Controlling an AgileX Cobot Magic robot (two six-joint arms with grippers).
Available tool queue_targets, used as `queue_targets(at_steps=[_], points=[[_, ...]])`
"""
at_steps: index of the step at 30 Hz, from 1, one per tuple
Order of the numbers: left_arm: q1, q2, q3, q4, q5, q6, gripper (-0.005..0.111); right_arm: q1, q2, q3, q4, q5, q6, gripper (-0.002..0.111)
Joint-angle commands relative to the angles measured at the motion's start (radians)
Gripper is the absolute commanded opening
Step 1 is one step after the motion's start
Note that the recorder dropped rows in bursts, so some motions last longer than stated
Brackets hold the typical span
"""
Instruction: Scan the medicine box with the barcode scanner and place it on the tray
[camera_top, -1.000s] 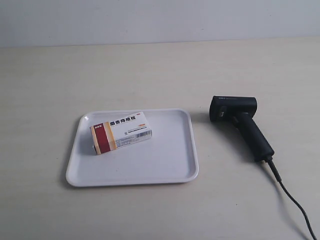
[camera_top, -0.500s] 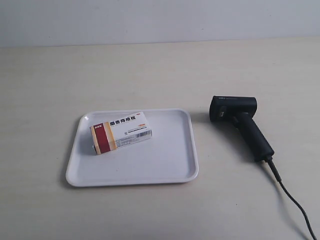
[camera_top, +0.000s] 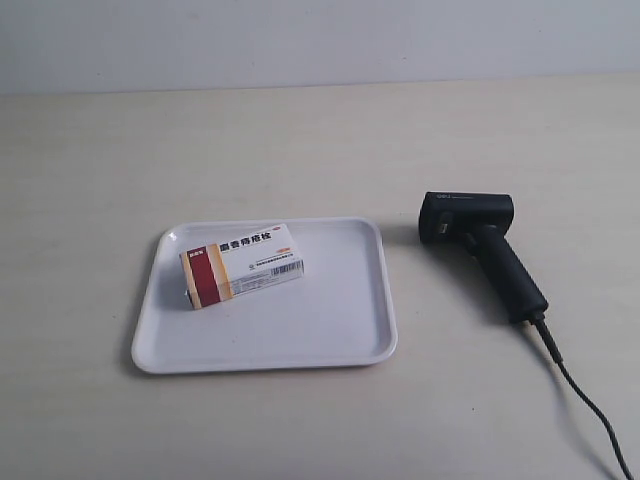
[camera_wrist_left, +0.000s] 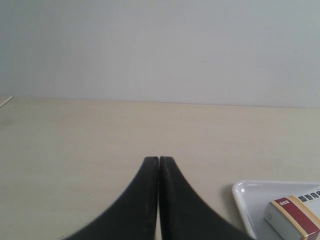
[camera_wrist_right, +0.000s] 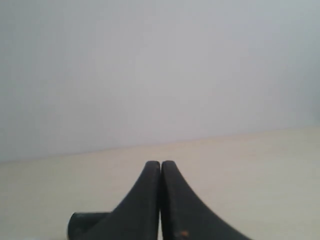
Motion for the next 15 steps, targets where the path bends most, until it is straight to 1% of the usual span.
queue_targets(at_steps=[1, 6, 15], points=[[0.004, -0.006, 0.001, 0.000, -0.006, -0.008, 0.003, -0.101, -0.035, 0.005, -0.011, 0.009, 0.011, 0.001], [0.004, -0.006, 0.001, 0.000, -0.006, -0.008, 0.003, -0.111, -0.035, 0.005, -0.011, 0.074, 0.011, 0.001], [0.004, -0.006, 0.001, 0.000, -0.006, -0.008, 0.003, -0.111, -0.035, 0.005, -0.011, 0.074, 0.011, 0.001]])
